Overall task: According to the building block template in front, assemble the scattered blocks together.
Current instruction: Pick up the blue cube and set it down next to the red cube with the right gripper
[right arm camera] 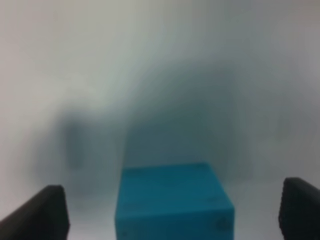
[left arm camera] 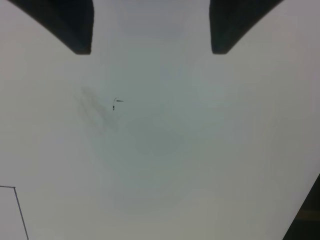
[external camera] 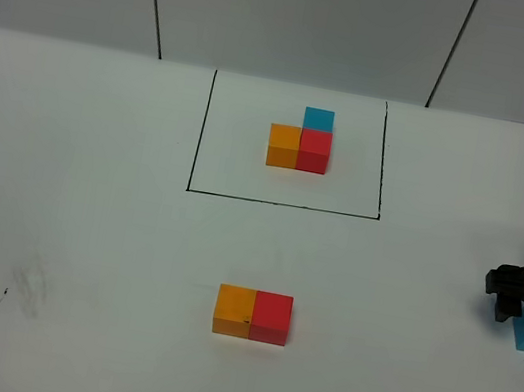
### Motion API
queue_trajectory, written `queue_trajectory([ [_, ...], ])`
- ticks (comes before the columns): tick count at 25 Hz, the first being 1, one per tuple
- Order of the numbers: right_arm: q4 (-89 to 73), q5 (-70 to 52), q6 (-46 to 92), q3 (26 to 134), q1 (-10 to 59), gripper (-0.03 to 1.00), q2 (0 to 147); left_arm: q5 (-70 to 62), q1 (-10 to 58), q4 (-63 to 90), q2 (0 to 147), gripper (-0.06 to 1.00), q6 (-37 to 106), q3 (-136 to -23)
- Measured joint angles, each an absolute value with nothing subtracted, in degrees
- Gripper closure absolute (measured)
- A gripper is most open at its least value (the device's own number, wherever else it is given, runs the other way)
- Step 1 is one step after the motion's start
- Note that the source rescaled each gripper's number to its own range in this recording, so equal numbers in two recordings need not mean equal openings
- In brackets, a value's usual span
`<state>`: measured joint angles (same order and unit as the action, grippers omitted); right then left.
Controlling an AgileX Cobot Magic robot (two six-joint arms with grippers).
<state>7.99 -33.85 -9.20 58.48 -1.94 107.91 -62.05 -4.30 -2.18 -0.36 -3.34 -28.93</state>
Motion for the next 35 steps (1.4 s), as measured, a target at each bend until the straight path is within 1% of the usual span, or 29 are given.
queue_trajectory([
  [3, 8.0, -34.4, -8.9, 58.5, -1.9, 0.22, 107.9, -62.1, -4.3, -2.2, -0.4, 0.77, -3.3, -28.9],
  [5, 8.0, -34.6, -8.9, 58.5, -1.9, 0.29, 107.9, -62.1, -4.3, -2.2, -0.4, 0.77, -3.3, -28.9],
  [7, 8.0, -34.7, -8.9, 58.5, -1.9, 0.38, 107.9, -62.1, -4.3, -2.2, -0.4, 0.77, -3.3, -28.9],
  [10, 8.0, -34.7, -8.9, 58.5, -1.9, 0.55, 107.9, -62.1, -4.3, -2.2, -0.4, 0.77, -3.3, -28.9],
  [11, 8.0, -34.7, -8.9, 58.5, -1.9, 0.63, 107.9, -62.1, -4.3, -2.2, -0.4, 0.77, -3.3, -28.9],
  [12, 8.0, -34.6, -8.8, 58.5, -1.9, 0.67, 107.9, -62.1, -4.3, -2.2, -0.4, 0.77, -3.3, -28.9],
  [20, 8.6, -34.4, -8.5, 58.5, -1.9, 0.67, 107.8, -62.1, -4.3, -2.2, -0.4, 0.77, -3.3, -28.9],
  [24, 9.0, -35.3, -8.6, 58.7, -1.1, 0.67, 105.4, -62.1, -4.3, -2.2, -0.4, 0.77, -3.3, -28.9],
  [29, 5.9, -38.5, -12.0, 61.7, 2.8, 0.67, 99.3, -62.1, -4.3, -2.2, -0.4, 0.77, -3.3, -28.9],
  [35, 1.7, -40.6, -15.7, 66.4, 10.9, 0.67, 97.3, -62.1, -4.3, -2.2, -0.4, 0.77, -3.3, -28.9],
])
